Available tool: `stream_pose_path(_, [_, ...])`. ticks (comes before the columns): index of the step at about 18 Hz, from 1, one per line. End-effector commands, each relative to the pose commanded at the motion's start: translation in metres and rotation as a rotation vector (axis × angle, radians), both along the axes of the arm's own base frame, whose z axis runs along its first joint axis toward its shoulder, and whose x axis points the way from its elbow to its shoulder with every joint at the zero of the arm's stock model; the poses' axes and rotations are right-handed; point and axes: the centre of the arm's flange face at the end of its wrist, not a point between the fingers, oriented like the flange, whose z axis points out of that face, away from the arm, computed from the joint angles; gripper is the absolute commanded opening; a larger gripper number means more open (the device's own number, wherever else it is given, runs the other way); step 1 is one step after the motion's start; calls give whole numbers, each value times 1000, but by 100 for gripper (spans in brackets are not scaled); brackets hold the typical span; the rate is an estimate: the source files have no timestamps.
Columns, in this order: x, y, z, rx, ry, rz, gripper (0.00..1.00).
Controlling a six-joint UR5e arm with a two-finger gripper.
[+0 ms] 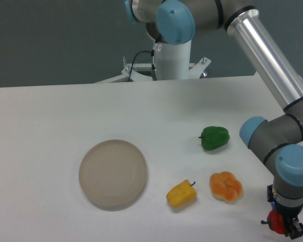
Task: Place the red pepper on the plate
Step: 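Carry the held red pepper with the gripper over to the beige plate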
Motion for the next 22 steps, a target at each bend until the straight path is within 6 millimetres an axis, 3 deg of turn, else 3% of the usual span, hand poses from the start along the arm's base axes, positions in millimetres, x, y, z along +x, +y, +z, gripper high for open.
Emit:
stream_pose_path(4, [17,3,12,-7,-10,-10,55])
stream_pose_path(8, [54,5,26,0,-44,18,55])
stream_pose_path(13, [124,13,58,0,-87,62,55])
stream_pose_path(16, [179,25,71,3,-123,92,55])
stream_pose_path(22, [278,49,68,2,-170,170,55])
